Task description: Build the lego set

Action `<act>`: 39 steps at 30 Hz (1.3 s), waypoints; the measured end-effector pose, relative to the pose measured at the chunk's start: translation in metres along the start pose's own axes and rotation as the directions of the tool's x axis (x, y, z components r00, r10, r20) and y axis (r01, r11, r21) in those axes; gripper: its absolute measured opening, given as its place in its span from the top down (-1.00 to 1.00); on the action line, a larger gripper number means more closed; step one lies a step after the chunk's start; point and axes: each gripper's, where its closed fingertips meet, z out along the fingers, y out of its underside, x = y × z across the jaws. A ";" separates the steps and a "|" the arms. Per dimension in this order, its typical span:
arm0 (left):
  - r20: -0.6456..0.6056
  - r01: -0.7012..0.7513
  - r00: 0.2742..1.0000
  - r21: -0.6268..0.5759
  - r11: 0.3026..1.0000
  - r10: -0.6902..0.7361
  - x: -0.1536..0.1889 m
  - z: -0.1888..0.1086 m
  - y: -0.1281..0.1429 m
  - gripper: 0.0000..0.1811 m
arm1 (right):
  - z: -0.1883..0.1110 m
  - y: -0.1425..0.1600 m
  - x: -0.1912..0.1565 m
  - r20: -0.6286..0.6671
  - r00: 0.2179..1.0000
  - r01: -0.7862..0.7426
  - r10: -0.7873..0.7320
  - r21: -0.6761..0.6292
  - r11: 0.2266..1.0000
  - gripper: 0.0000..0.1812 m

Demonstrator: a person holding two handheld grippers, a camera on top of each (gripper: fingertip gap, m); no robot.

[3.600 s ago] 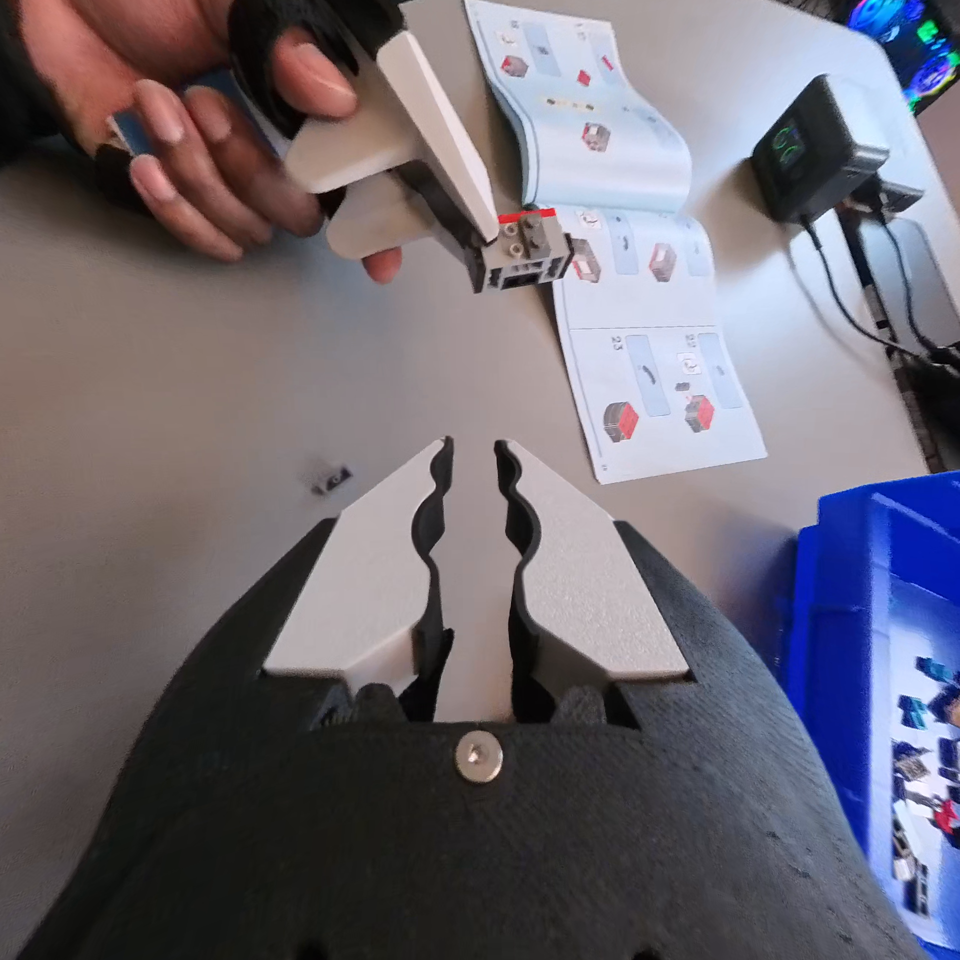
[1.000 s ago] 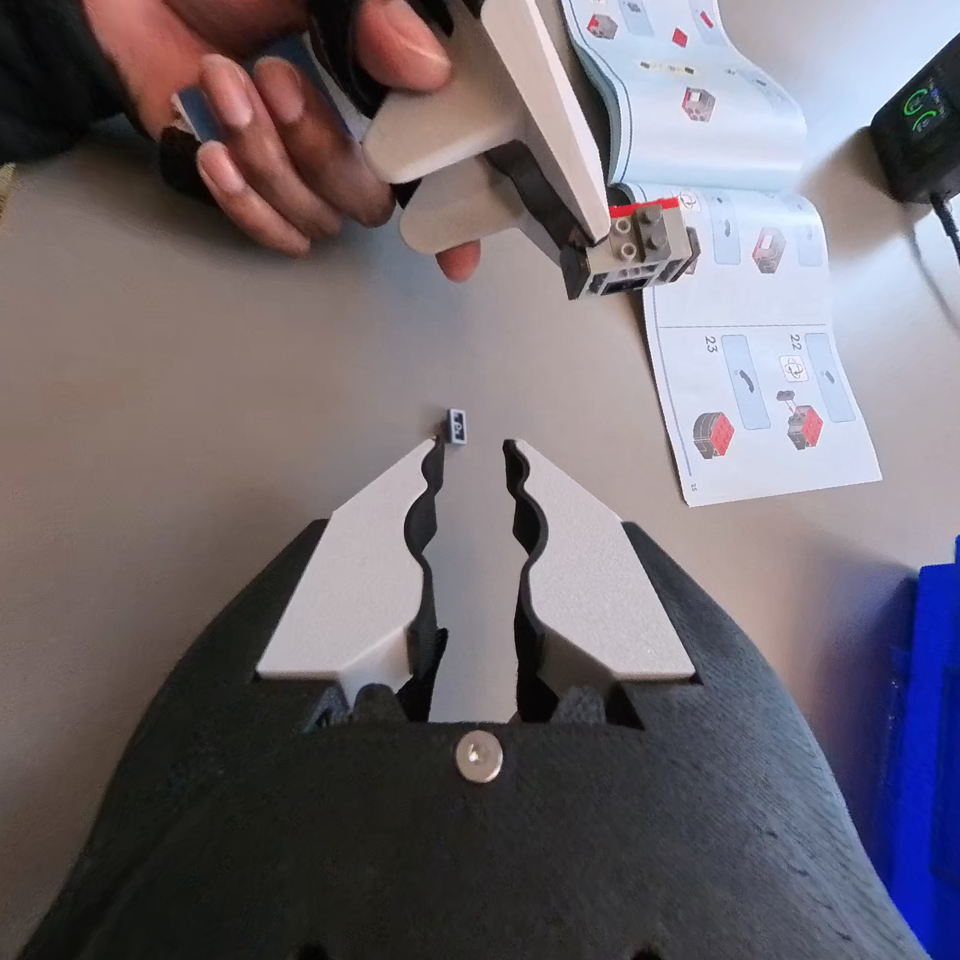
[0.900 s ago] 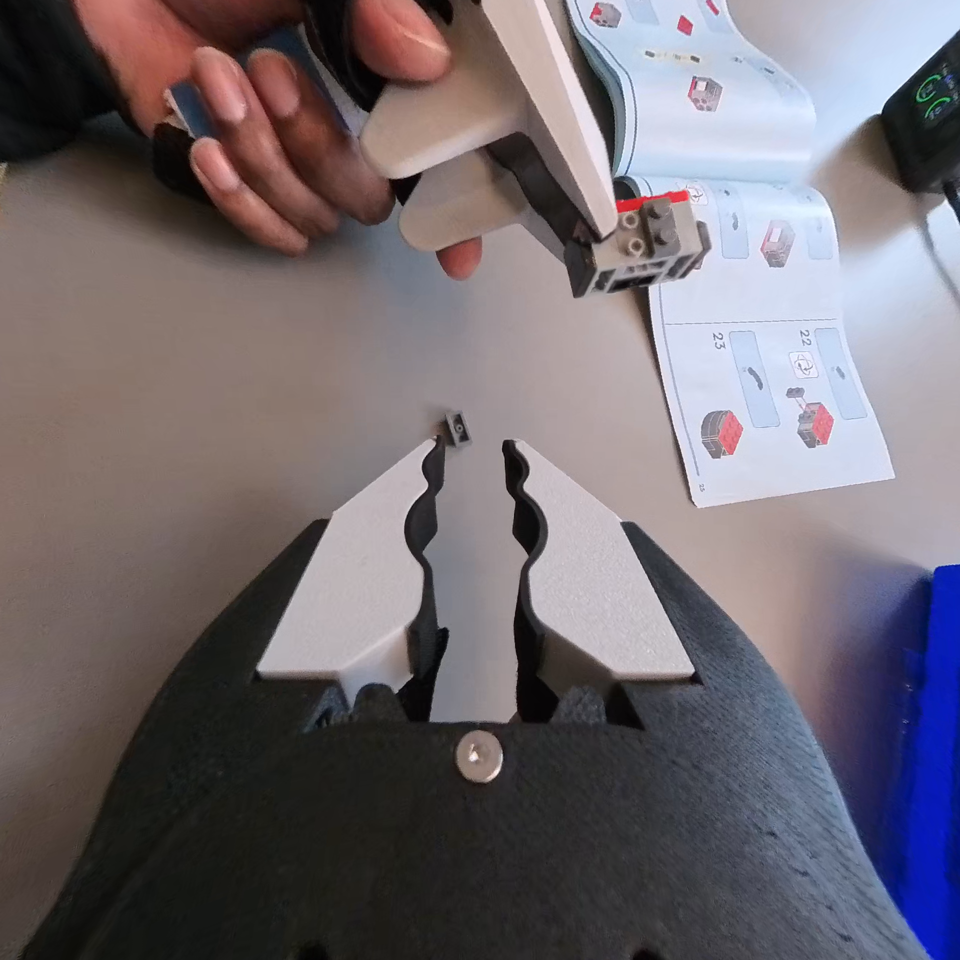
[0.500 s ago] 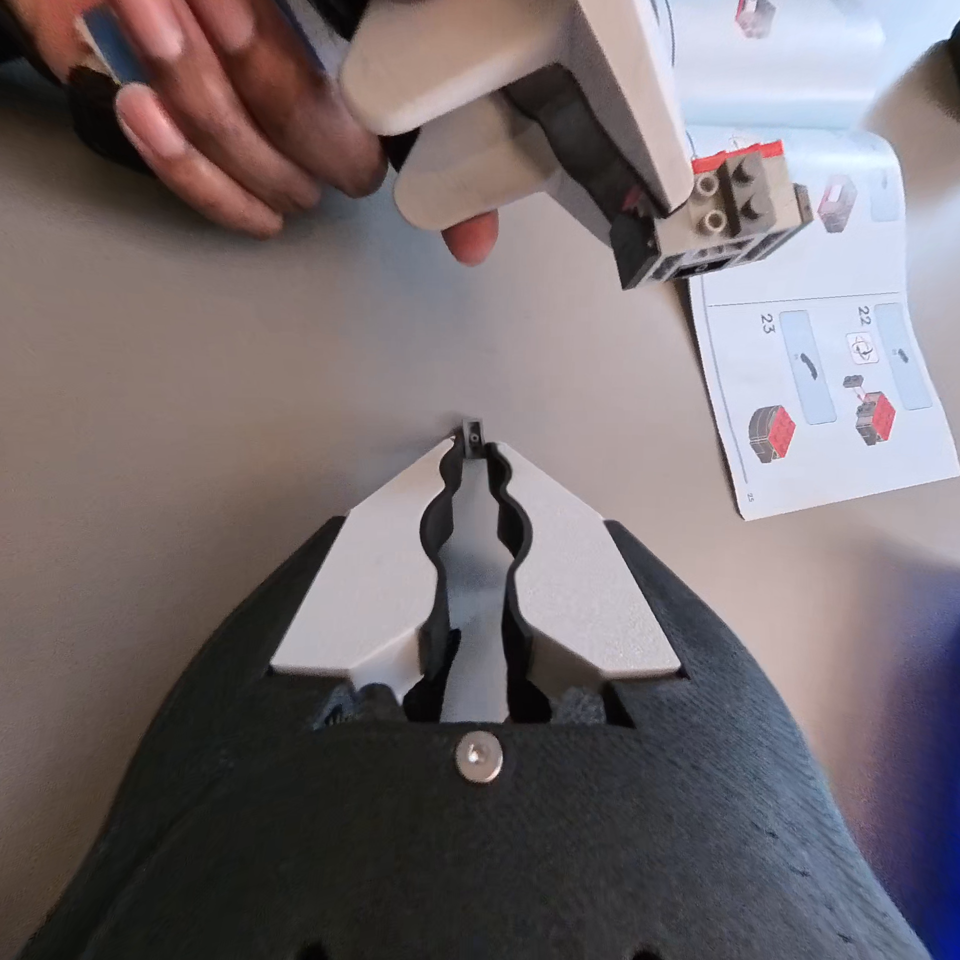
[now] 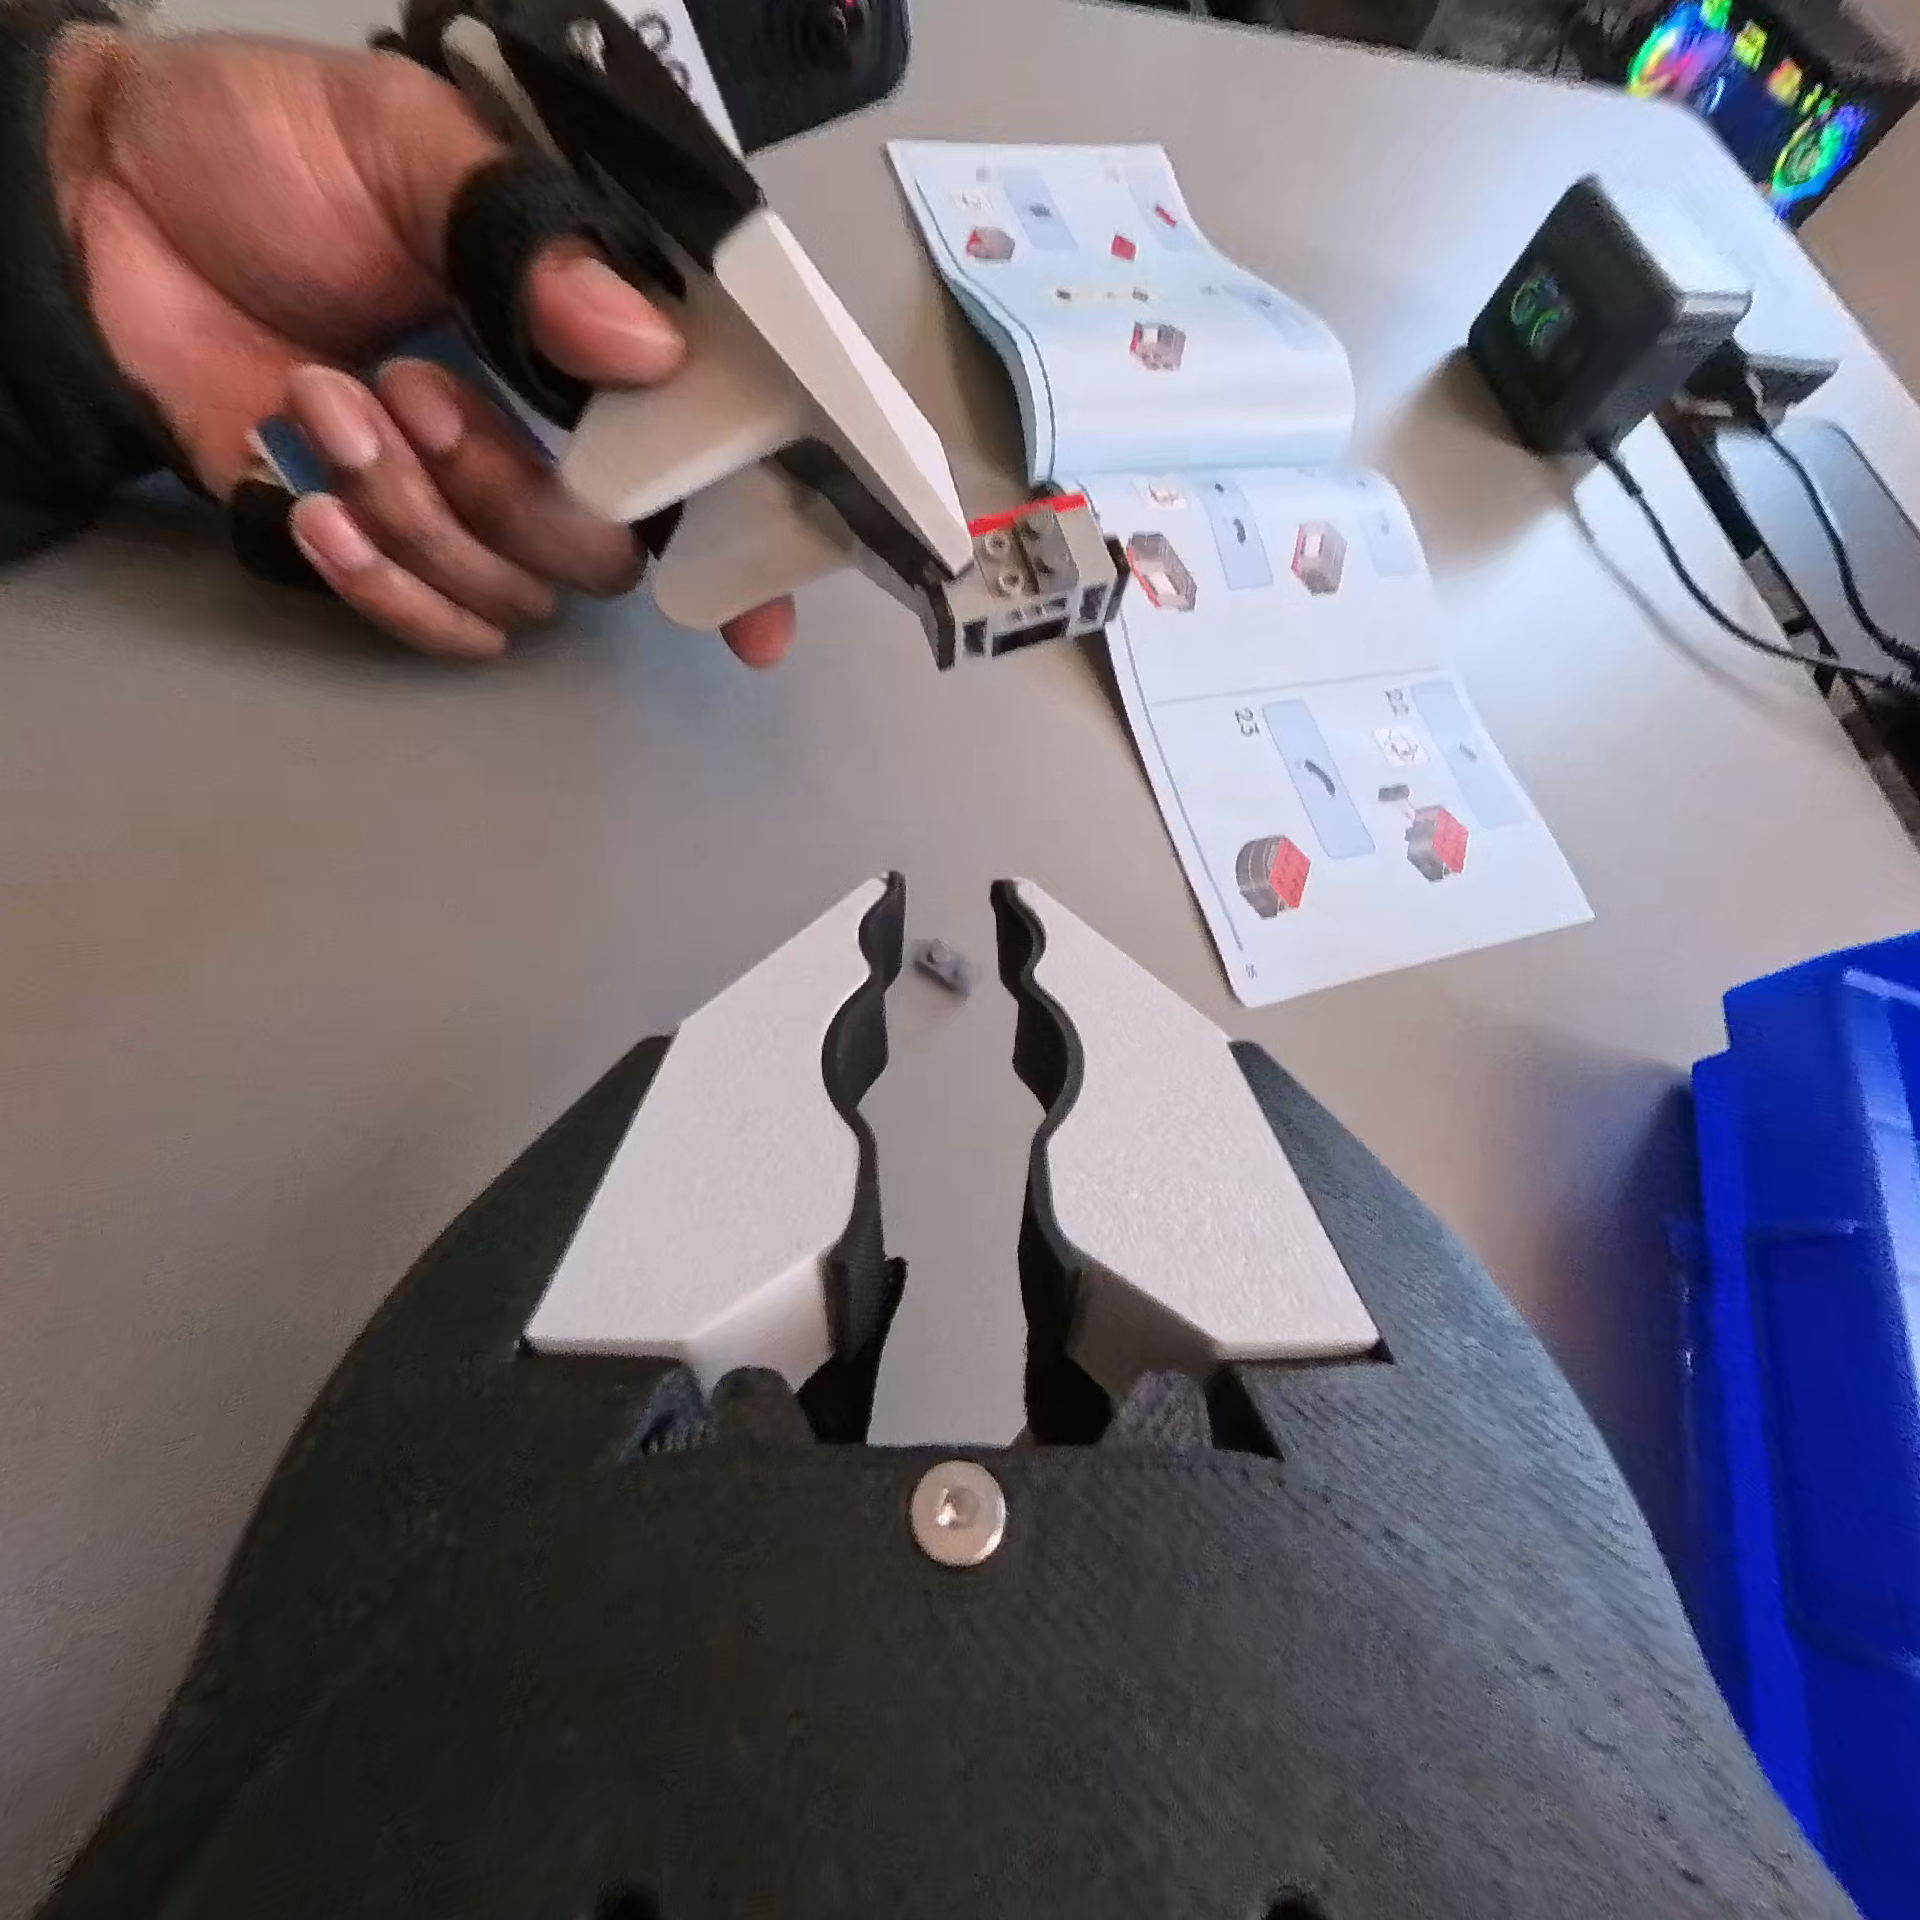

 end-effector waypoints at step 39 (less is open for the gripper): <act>-0.023 0.111 0.994 0.094 0.989 -0.109 0.017 -0.014 0.026 0.82 | 0.034 0.043 0.011 -0.078 0.997 -0.006 -0.012 -0.237 0.971 0.74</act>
